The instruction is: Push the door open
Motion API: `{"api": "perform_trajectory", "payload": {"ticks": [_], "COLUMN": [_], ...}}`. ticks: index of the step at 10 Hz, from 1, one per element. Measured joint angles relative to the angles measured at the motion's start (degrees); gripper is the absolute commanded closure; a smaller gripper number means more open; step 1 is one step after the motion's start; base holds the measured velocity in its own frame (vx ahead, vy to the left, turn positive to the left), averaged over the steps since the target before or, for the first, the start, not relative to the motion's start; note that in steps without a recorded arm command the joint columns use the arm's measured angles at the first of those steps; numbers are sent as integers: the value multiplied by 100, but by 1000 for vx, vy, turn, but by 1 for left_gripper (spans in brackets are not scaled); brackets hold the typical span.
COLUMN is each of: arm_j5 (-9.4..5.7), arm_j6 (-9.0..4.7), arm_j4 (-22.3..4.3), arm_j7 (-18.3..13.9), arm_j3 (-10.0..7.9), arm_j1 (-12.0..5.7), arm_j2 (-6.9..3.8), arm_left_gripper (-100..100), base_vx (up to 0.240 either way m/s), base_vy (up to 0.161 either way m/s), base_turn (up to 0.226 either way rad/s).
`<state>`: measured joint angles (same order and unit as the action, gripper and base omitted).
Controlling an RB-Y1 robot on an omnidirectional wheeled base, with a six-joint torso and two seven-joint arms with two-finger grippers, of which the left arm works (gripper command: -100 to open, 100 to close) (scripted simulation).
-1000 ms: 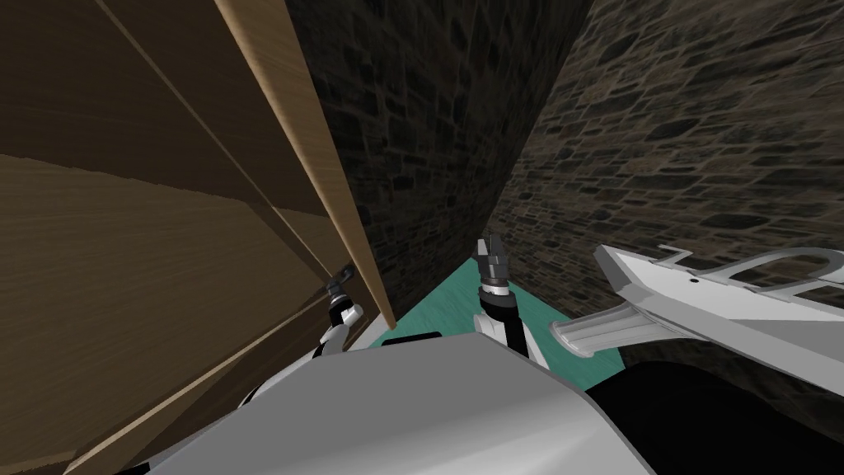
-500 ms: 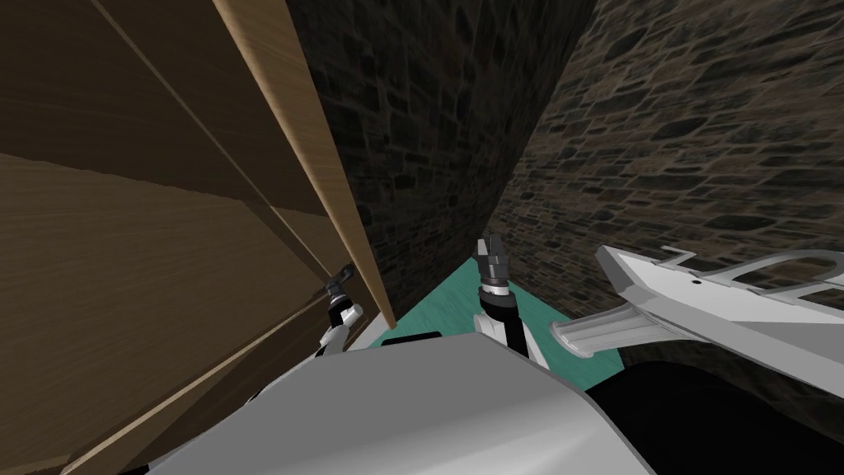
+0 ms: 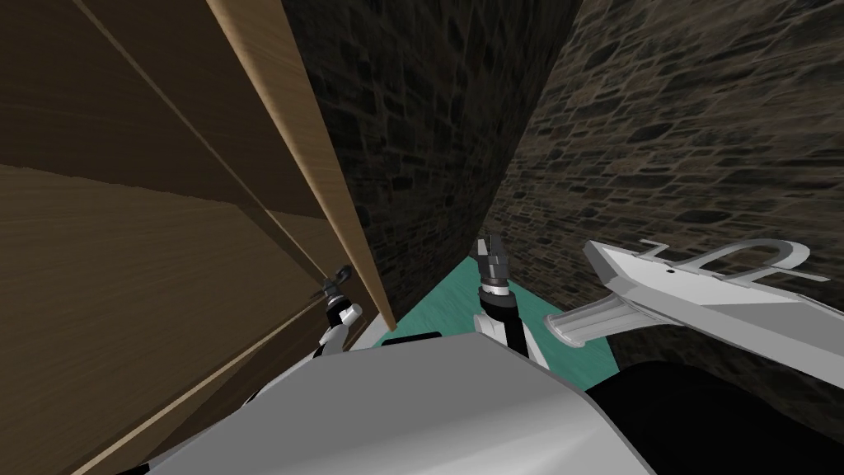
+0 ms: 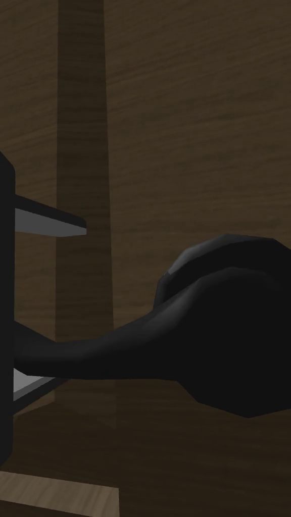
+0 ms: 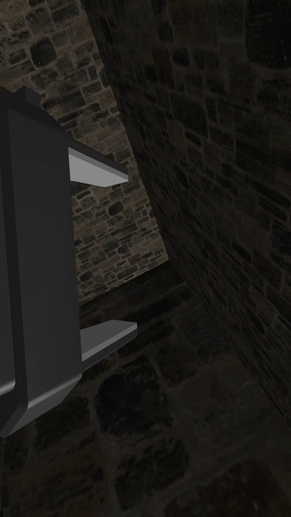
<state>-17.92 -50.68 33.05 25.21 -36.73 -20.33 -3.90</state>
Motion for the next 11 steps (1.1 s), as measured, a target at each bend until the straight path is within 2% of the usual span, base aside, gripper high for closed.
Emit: {"api": "perform_trajectory", "payload": {"ticks": [1,2,3,4,5,6,8,10,11], "arm_j5": [-14,-16,-18,-51,-110,-137,-168,-251,-288], "arm_j6": [66,64,-55,-170,-133,-150,-334,-444,-596], "arm_j4": [179,195,-38,-139,13,24,-200,-251,-449], "arm_j7": [59,63,29,42,113,181,175,286,297], "arm_j3": [-32,-40,-45,-112,-222,-275,-340,-501,-573], "arm_j1": [37,57,-25,-48,15,-10,-94,-153,-237], "arm_j2": [30,16,-62,-72,-33,3,-65,-60,-121], "arm_left_gripper": [100,100,100,100,100,100,100,100,100], "base_vx": [-2,-8,-6,1,10,12,7,1,9], "base_vy": [22,5,41,74,63,30,58,81,54], "base_turn": [62,9,-137,-239,-59,10,-137,-124,-80]}}
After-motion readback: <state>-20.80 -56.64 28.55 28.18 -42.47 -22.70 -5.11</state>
